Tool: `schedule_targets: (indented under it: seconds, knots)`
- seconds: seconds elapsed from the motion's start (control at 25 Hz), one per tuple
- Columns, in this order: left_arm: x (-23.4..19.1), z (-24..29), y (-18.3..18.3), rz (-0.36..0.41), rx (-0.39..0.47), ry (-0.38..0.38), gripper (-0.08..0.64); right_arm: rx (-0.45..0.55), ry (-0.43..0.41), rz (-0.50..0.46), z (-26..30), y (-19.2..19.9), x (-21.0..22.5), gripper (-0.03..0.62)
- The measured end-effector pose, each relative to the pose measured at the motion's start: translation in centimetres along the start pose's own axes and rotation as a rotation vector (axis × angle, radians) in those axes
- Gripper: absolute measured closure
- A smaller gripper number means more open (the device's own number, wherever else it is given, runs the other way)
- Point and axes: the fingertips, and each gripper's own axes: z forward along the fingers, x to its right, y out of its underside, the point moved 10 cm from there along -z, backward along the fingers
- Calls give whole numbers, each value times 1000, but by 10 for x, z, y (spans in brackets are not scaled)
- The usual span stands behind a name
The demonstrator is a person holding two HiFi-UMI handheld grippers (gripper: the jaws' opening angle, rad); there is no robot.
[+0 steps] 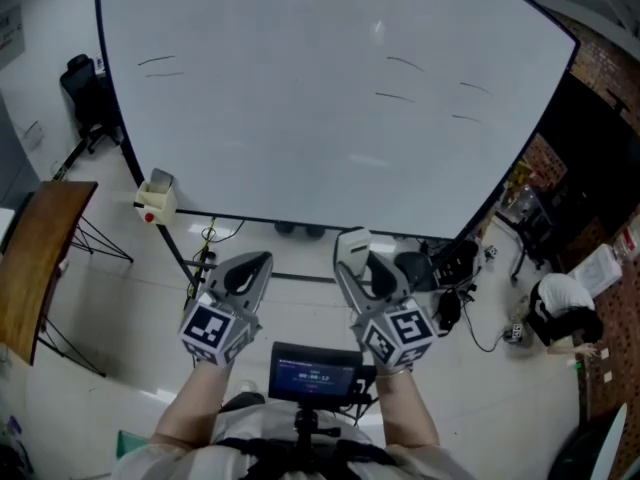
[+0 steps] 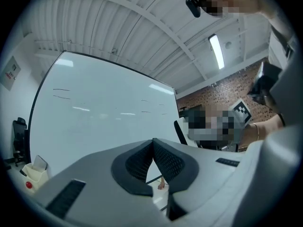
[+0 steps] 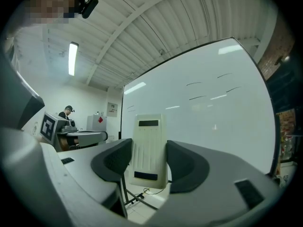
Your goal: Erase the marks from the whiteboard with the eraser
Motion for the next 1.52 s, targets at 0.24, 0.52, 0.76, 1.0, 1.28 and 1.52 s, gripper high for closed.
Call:
schedule_targets:
  seconds: [0.24, 0.52, 0.76, 1.0, 1.28, 1.52]
  knots:
    - [4, -10, -5, 16, 5, 28, 565, 15, -36, 34, -4, 12, -23, 354]
    - [-10, -20, -3, 16, 14, 44, 565, 9, -51, 8, 7, 16, -59, 354]
    - [-27, -34, 4, -16, 27, 35, 565, -21, -50, 8, 22, 21, -77, 354]
    - [-31, -34, 9, -31, 36, 71, 565, -8, -56, -9, 31, 27, -82, 354]
    - [-33, -33, 9, -27, 58, 92, 565, -21, -18, -2, 30, 20, -83, 354]
    - [-33, -30, 7, -27, 54, 87, 565, 9, -24, -10, 33, 27, -75, 354]
